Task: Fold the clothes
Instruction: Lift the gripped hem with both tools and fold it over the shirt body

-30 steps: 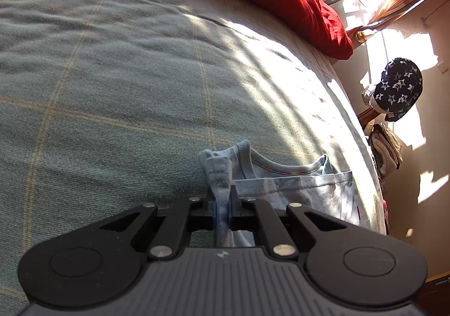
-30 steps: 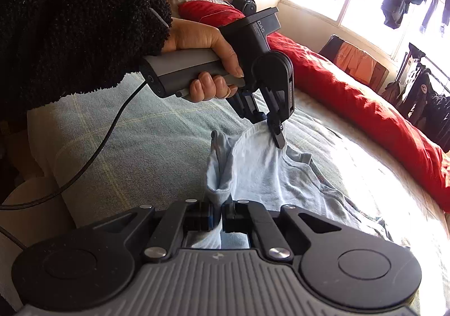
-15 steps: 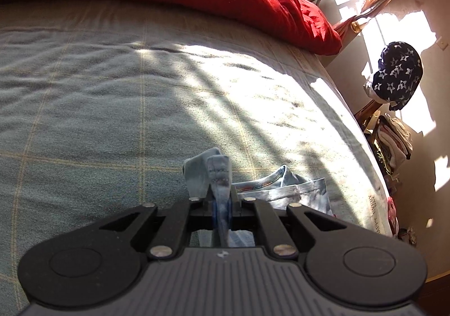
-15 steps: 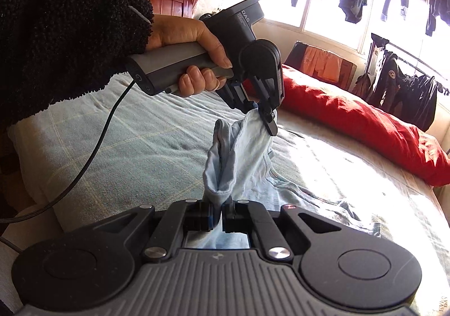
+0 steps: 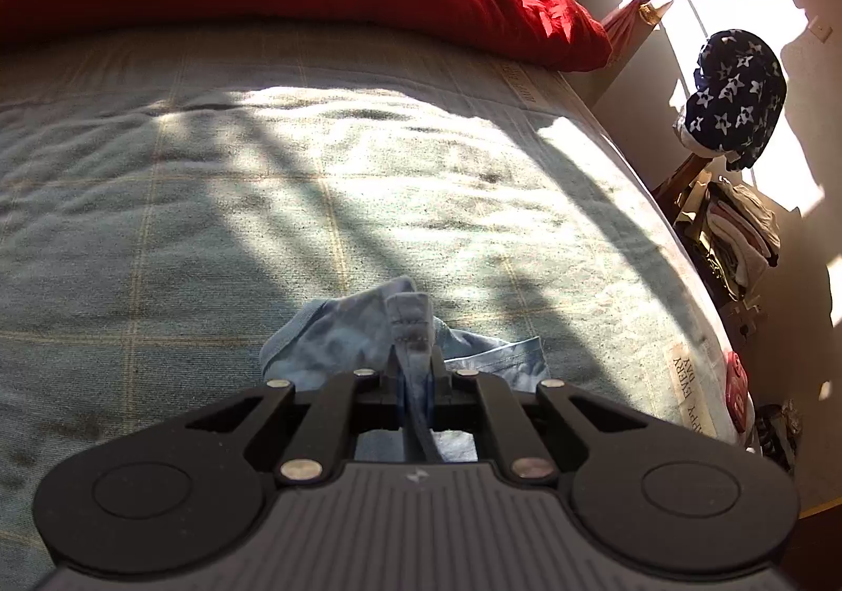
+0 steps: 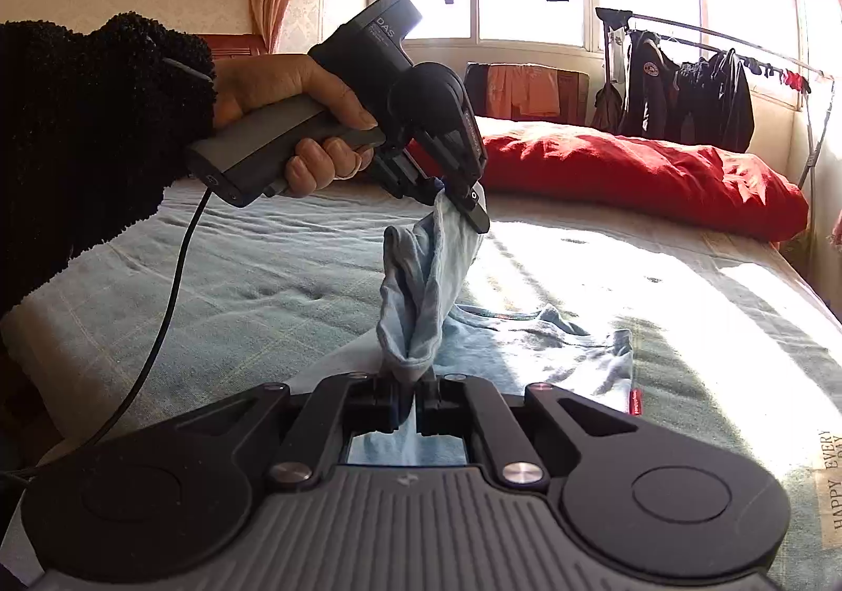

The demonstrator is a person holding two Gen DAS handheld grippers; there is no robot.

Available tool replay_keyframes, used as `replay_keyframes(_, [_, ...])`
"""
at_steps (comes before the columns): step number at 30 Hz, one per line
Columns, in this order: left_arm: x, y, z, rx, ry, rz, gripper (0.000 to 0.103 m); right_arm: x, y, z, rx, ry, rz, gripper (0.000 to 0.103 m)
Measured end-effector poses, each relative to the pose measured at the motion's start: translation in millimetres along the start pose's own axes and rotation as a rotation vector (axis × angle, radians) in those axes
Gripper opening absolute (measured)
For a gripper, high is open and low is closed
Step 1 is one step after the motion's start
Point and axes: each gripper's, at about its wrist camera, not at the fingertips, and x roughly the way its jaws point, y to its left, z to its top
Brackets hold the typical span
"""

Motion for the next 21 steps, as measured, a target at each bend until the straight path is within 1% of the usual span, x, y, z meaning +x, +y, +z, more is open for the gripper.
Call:
replay_keyframes(7, [24.6, -26.5, -1.4, 0.027, 0.028, 0.022, 0.005, -6.7, -35.2, -14.9, 0.105, 0.005, 0.02, 0.006])
replay_keyframes(13, [51.5, -53.6, -4.4, 0.068, 0.064, 0.041, 0.005, -6.9, -66.9, -33.4, 0.239, 0.027, 0.054, 0.006])
replay_keyframes(16, [66.4, -65.7, -6.2, 0.082, 0.081, 0.046, 0.005, -7.2, -78.9, -42.6, 0.285, 0.036, 0.052, 0.006])
replay_keyframes(21, [88.6, -78.3, -10.0, 0.096, 0.113, 0.061, 0.005, -7.1, -90.3, -55.3, 0.318, 0.059, 0.034, 0.006])
